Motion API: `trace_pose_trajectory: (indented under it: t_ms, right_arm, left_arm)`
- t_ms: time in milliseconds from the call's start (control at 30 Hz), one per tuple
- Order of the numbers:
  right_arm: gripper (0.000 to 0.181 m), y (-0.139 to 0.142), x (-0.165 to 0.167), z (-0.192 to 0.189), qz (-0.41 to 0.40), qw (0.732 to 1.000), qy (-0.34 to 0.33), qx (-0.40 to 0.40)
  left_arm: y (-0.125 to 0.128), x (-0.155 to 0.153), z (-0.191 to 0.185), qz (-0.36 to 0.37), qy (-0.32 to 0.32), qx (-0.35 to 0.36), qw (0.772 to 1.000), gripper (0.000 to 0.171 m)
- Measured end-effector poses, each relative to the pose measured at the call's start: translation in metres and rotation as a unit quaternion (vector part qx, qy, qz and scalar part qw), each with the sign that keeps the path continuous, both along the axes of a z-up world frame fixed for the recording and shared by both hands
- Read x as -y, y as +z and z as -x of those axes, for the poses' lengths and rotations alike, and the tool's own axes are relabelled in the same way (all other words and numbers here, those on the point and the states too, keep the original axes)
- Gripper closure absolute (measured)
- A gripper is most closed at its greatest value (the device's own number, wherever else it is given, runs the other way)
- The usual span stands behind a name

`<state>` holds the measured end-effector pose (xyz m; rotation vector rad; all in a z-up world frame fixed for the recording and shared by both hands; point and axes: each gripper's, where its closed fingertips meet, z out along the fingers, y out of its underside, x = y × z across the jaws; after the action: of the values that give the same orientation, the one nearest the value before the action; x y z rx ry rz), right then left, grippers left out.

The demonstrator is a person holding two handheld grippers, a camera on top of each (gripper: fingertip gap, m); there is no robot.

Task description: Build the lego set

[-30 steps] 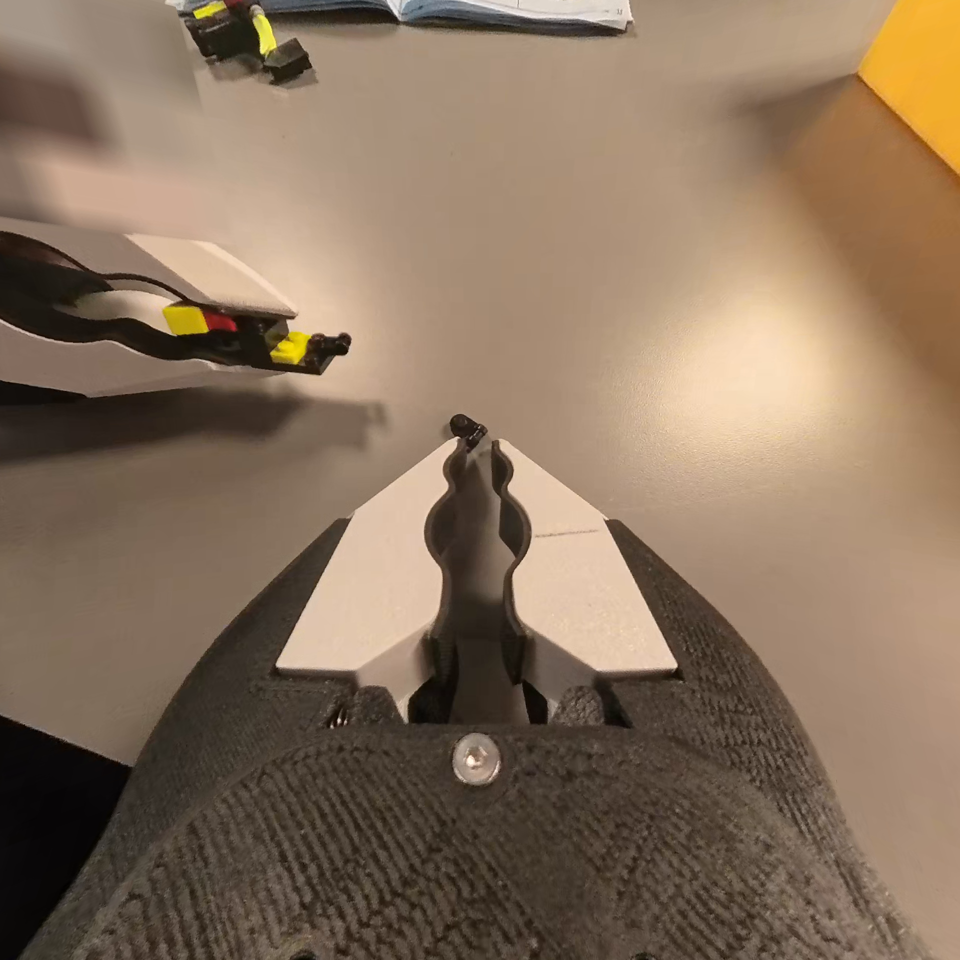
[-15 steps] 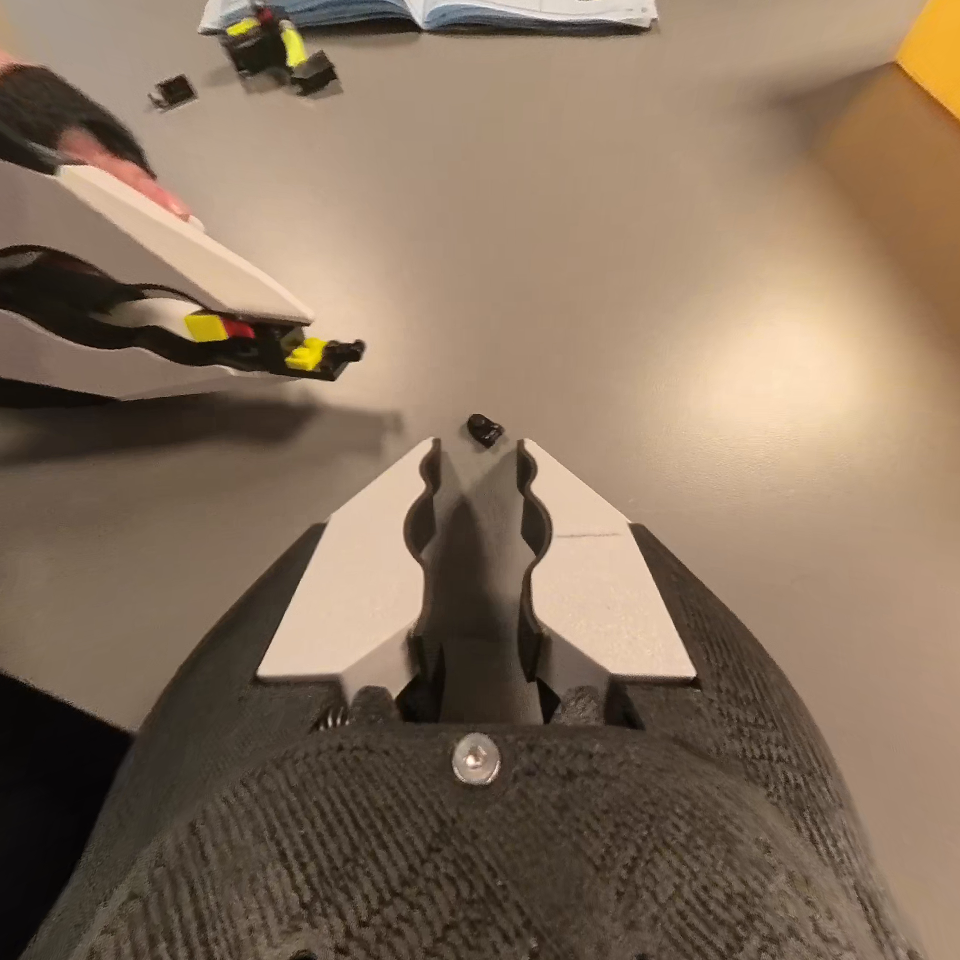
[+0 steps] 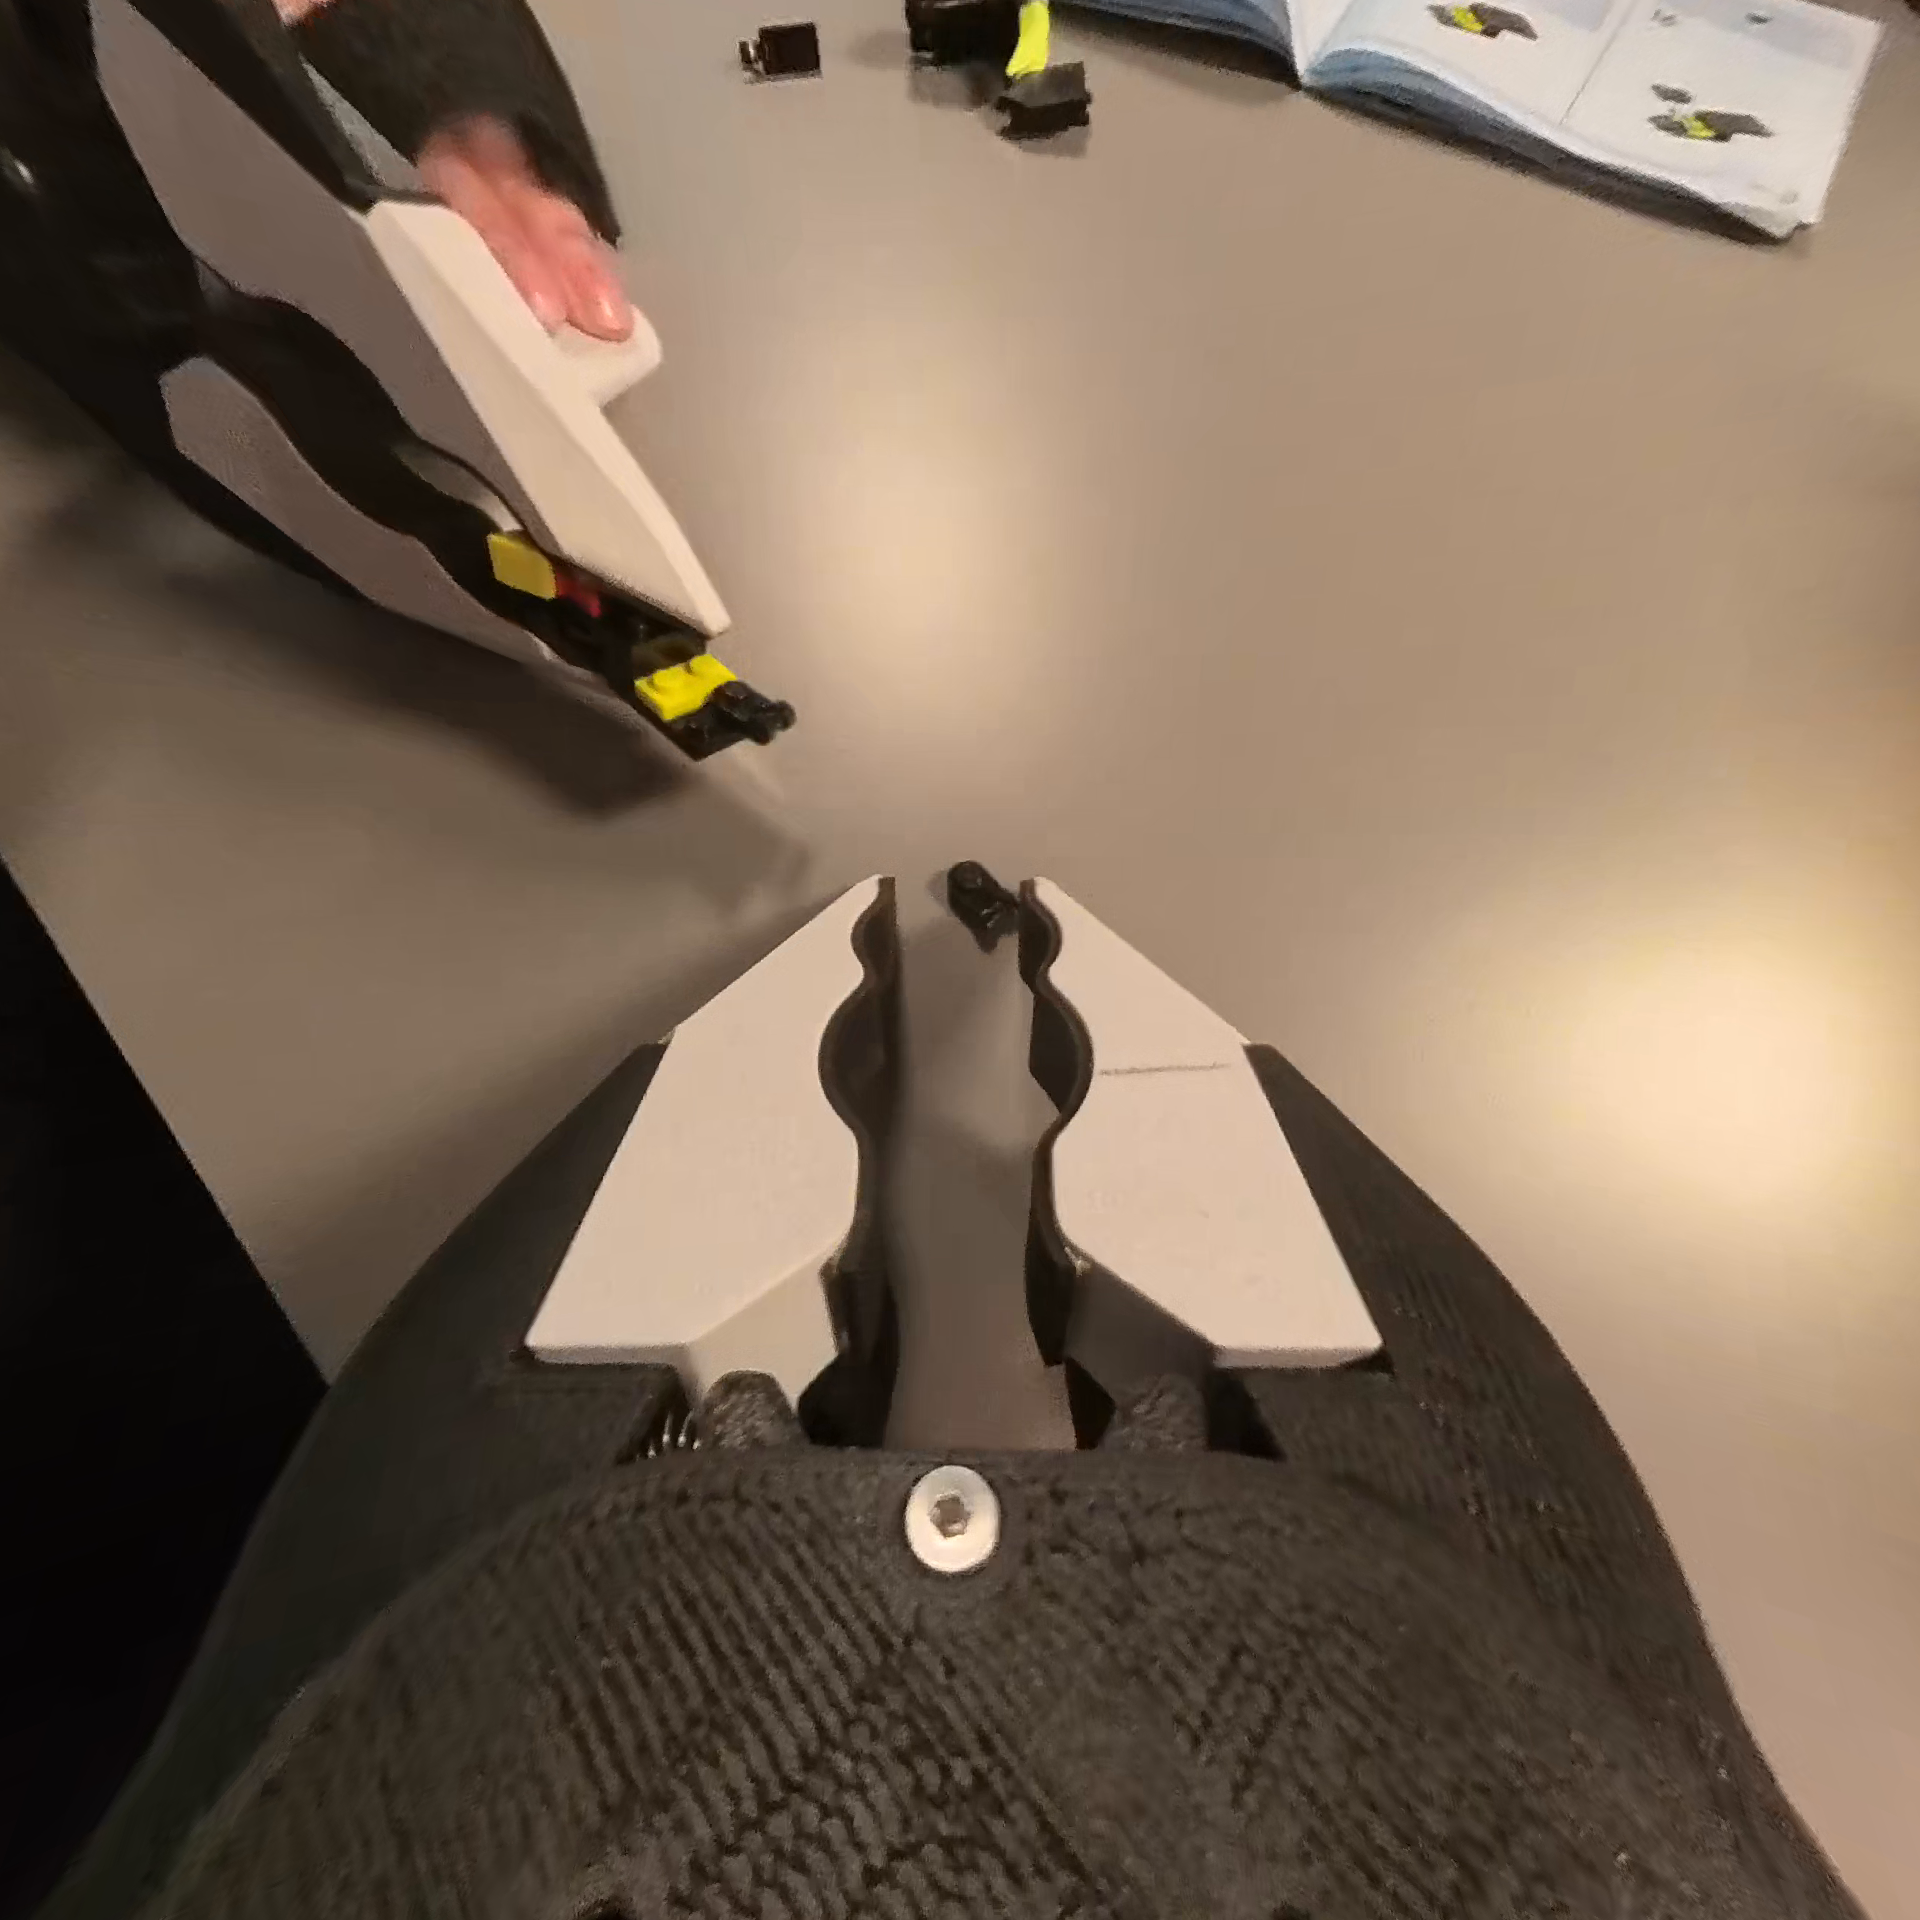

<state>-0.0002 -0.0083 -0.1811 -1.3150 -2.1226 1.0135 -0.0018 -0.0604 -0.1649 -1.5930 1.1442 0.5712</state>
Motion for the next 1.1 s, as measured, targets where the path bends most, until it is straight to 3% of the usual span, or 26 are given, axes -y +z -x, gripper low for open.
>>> trace_pose_trajectory:
  t_ms: [200,567,833,1000,1100]
  right_arm:
    - [0.175,0.0,-0.006,0.002,-0.005,1.0,0.023,0.0]
    - [0.163,0.004,-0.006,0.0,-0.03,0.998,0.057,-0.005]
    - [0.175,0.0,0.0,0.0,-0.014,0.997,0.076,0.003]
    - [0.175,0.037,0.033,-0.008,0.038,0.988,0.147,-0.024]
    - [0.175,0.044,0.046,-0.014,0.005,0.982,0.186,-0.012]
  left_arm:
    - [0.0,0.0,-0.002,-0.003,-0.007,-0.006,1.0,0.156]
    - [-0.001,0.0,-0.004,-0.003,-0.011,-0.009,1.0,0.156]
    - [-0.001,0.0,-0.004,-0.004,-0.013,-0.014,1.0,0.156]
    - [0.009,0.0,-0.007,-0.046,-0.025,-0.047,0.997,0.156]
    - [0.013,0.001,-0.01,-0.062,-0.03,-0.058,0.996,0.156]
